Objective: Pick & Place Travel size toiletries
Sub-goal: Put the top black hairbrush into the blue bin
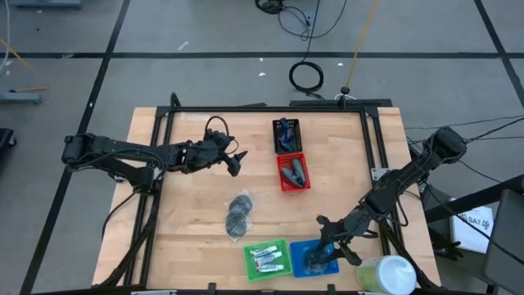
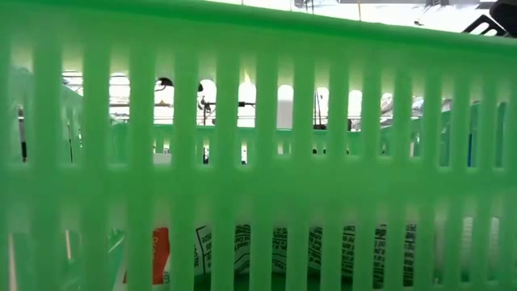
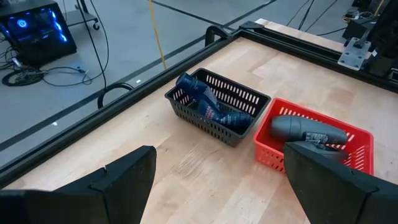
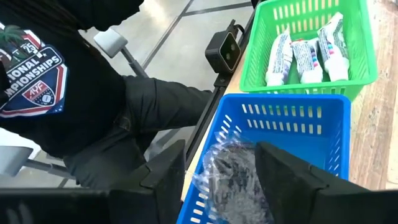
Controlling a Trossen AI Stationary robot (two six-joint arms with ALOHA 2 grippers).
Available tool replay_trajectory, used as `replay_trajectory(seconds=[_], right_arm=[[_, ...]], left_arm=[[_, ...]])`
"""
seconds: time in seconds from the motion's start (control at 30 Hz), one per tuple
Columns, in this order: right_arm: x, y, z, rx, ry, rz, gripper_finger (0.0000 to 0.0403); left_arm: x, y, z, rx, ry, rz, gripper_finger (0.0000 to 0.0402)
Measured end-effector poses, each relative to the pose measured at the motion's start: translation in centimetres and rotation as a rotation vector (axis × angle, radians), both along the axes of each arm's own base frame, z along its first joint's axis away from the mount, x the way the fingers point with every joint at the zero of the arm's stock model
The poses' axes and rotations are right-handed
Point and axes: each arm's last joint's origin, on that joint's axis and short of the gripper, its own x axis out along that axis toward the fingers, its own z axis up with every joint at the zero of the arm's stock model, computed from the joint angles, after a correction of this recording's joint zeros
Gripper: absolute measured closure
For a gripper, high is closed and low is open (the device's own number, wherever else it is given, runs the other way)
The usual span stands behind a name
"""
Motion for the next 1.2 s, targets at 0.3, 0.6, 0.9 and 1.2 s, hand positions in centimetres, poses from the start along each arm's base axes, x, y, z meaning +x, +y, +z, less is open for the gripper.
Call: replay_trajectory(seconds=[0.3,0.6,0.9,1.2], right_arm=[[0.0,0.0,0.0,-0.009,-0.012,0.020,0.0219],[0.2,-0.4,0.1,-0.019,-0.029,0.003,0.0226],[0.7,-2.1,1.7,-0.011,-0.111,-0.044,0.0235],[0.5,-3.3,3.2,-0.044,-0.230,-0.048,0.0236]], left_arm=[[-0.1,0.0,-0.2,-0.010,0.018,0.005,0.0055],[-0.2,-0.2,-0.4,-0.072,0.013,-0.013,0.0055],[0.4,-2.8,-2.8,-0.388,0.115,-0.229,0.0055],[1.2,-7.8,-6.6,-0.503,0.280,-0.304,0.0055]])
